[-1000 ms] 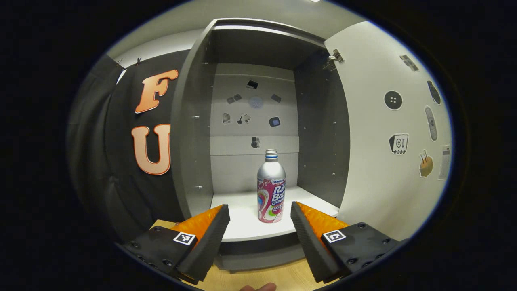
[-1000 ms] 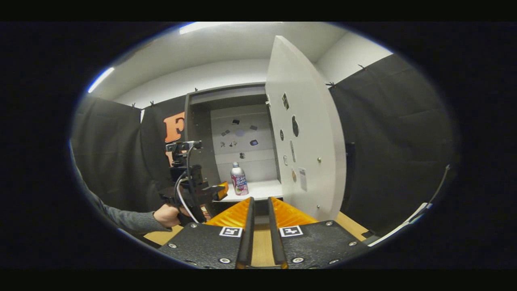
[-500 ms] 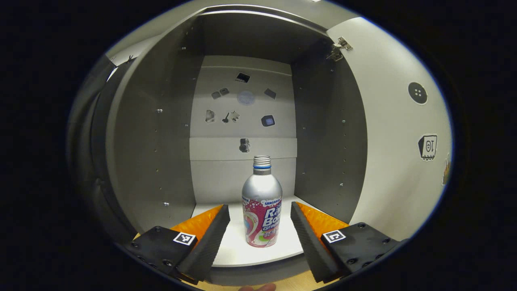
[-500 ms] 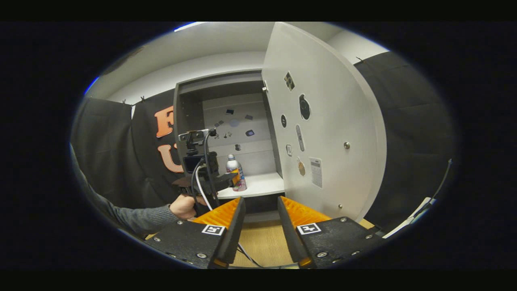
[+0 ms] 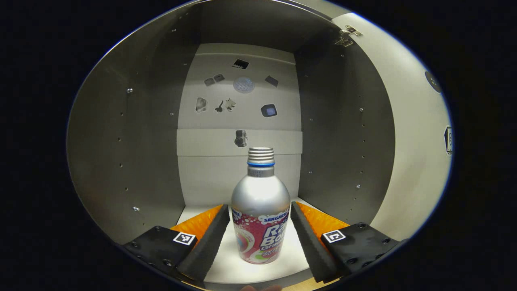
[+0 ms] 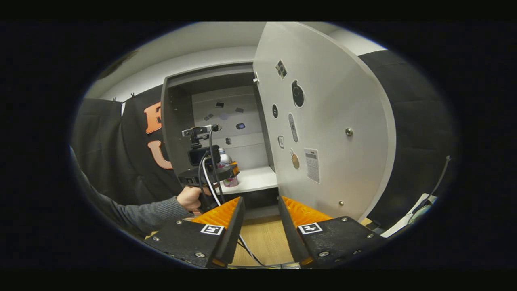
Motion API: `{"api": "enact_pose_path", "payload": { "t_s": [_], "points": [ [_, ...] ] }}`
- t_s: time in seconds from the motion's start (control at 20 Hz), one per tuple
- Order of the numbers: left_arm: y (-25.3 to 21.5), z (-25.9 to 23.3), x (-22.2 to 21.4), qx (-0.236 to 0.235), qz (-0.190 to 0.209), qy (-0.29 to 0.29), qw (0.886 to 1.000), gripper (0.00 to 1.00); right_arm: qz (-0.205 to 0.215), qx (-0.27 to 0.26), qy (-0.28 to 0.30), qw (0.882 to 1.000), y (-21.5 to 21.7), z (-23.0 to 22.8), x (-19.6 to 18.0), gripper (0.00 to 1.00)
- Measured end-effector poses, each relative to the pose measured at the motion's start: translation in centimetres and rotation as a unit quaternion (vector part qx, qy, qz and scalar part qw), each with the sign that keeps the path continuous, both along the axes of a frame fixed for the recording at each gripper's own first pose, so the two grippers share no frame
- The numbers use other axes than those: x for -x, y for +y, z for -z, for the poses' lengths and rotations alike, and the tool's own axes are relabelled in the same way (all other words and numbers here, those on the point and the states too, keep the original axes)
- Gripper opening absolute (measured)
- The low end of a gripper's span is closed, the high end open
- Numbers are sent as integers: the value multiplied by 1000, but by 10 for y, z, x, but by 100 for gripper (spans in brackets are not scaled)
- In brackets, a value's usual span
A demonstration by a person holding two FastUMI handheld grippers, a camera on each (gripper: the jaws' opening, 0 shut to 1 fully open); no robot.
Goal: Open the cabinet door with the right hand, grasp the bottle in the cabinet with the left hand and place it on the coaster, then close the cabinet door with the right hand.
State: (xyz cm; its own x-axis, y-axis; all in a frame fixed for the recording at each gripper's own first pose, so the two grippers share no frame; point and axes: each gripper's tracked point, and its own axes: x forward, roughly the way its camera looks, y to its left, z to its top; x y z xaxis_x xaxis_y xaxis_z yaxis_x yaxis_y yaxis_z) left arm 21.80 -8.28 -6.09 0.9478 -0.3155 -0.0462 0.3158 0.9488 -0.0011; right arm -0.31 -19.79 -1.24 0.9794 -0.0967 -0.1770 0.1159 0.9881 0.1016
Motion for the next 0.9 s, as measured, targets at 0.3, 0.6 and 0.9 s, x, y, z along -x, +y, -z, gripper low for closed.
{"api": "enact_pose_path", "payload": {
  "t_s": [0.3, 0.6, 0.9],
  "points": [
    [11, -7, 18, 3, -6, -9, 1000, 86, -3, -2, 5, 1000, 1, 6, 3, 53],
    [40, -22, 77, 4, -5, -32, 999, 84, -18, -2, 8, 1000, 8, 12, 20, 53],
    [87, -4, 158, -19, -19, -42, 999, 84, -45, -7, 13, 999, 21, 21, 46, 53]
  ]
}}
